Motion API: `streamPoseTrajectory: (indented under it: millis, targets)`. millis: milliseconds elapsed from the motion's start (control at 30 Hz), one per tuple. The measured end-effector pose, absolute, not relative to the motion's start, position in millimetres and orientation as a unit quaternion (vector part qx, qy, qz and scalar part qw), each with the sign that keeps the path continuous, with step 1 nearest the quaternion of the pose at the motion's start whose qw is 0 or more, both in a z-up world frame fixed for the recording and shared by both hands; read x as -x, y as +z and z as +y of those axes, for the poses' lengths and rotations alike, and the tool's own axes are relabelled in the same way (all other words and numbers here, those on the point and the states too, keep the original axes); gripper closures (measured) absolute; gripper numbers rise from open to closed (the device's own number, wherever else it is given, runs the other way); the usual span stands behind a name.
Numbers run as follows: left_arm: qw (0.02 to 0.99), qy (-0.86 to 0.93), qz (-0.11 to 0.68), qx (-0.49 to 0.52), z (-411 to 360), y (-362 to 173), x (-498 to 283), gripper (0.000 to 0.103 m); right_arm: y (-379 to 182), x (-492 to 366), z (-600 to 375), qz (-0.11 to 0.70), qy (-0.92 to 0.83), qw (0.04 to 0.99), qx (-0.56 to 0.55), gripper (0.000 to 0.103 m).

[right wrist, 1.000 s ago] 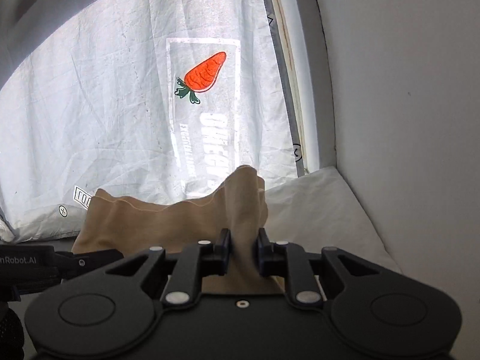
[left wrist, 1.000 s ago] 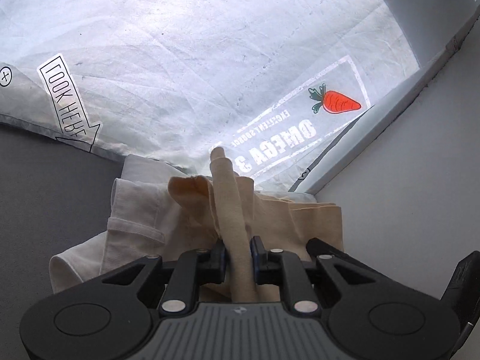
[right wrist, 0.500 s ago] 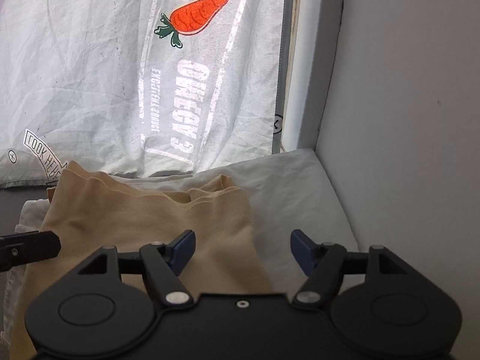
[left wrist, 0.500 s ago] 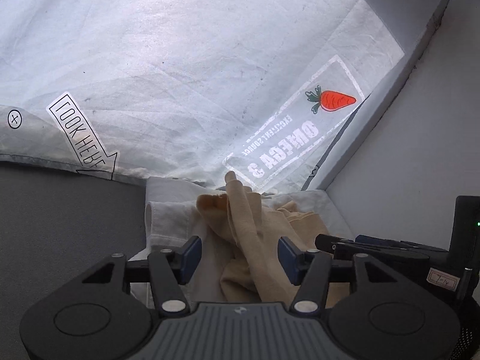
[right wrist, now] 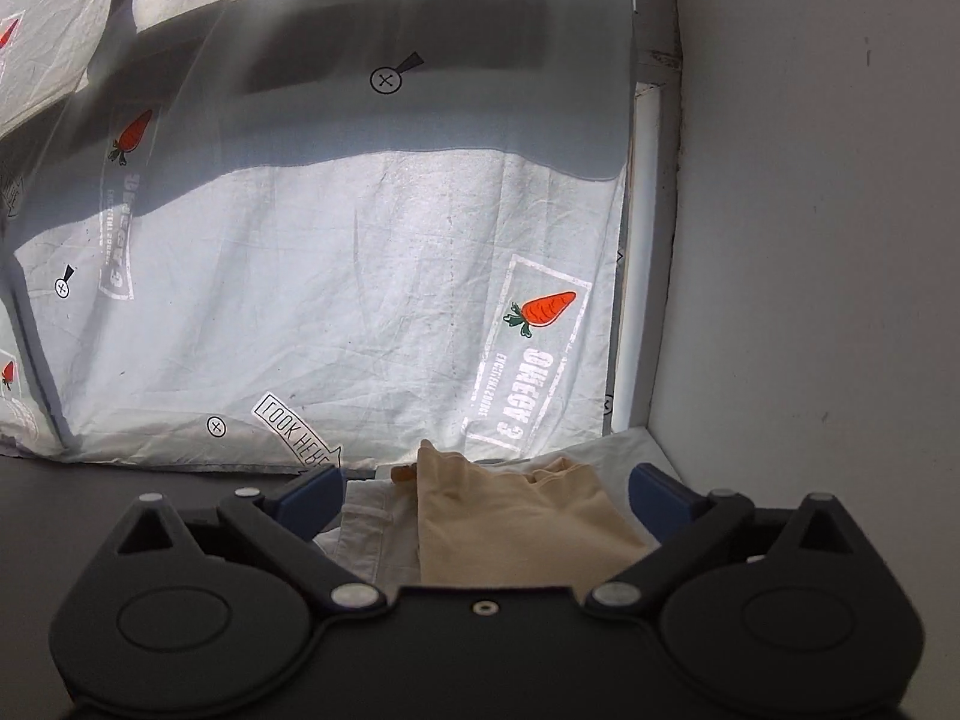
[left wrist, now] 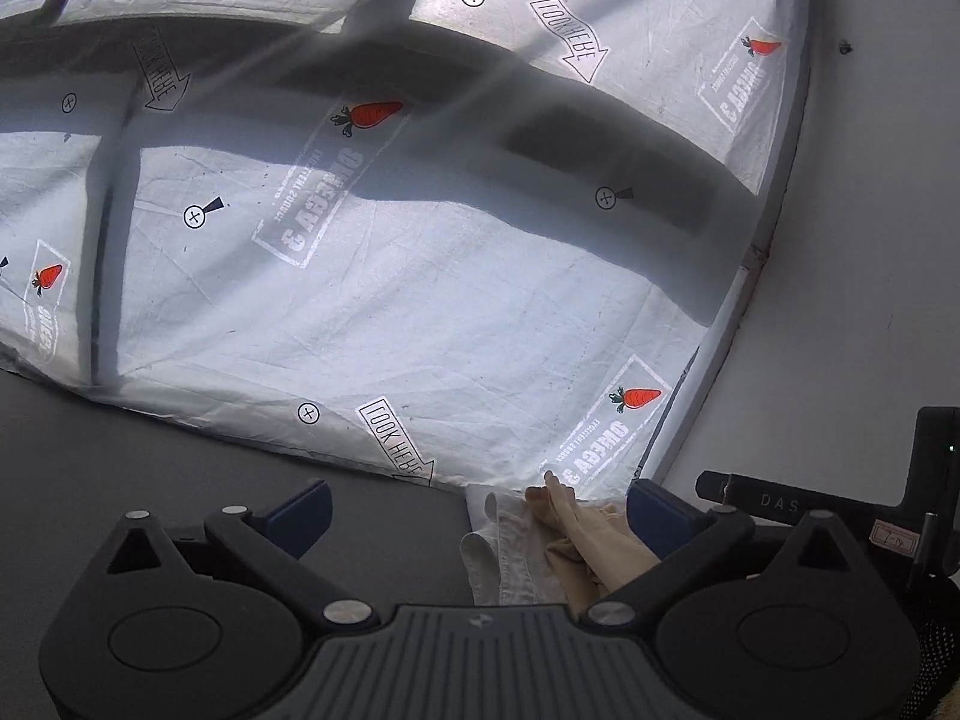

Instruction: Fold clothes

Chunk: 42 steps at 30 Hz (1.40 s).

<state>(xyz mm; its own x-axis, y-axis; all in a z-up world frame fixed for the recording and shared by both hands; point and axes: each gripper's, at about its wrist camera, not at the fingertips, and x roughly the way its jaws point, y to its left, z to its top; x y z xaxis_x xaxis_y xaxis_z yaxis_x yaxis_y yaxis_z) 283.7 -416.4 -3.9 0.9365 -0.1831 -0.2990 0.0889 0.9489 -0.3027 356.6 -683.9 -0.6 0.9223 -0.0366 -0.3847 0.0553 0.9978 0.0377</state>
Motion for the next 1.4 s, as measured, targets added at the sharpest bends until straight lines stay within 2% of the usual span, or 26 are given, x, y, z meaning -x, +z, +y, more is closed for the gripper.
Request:
streamPoseTrajectory:
  millis: [200,333,433,600,933,1033,1167,1400]
  targets:
    - [0.986,-0.020,0.099,0.131,-372,19,-183,0.000,24,-276,-649,0.131,-0.017,0.989,-0.068,0.000]
    - [0.984,-0.020,0.145,0.105,-328,31,-147,0.000,36,-232,-616,0.120,-0.024,0.988,-0.091,0.000]
    - [0.987,0.010,0.146,0.064,-293,29,-121,0.000,38,-203,-576,0.109,-0.027,0.989,-0.096,0.000]
    - [0.978,-0.004,0.184,0.096,-205,23,-91,0.000,36,-158,-488,0.112,-0.017,0.988,-0.107,0.000]
    - [0.976,-0.018,0.214,0.037,-52,27,-32,0.000,30,-74,-304,0.183,-0.007,0.981,-0.060,0.000]
    - [0.974,-0.006,0.226,0.011,-25,27,-18,0.000,29,-46,-258,0.204,-0.017,0.977,-0.062,0.000]
    - [0.965,-0.004,0.261,0.027,9,19,7,0.000,21,-17,-209,0.242,0.001,0.969,-0.047,0.000]
    - [0.953,0.002,0.304,0.008,38,3,34,0.000,6,28,-161,0.303,0.019,0.952,-0.041,0.000]
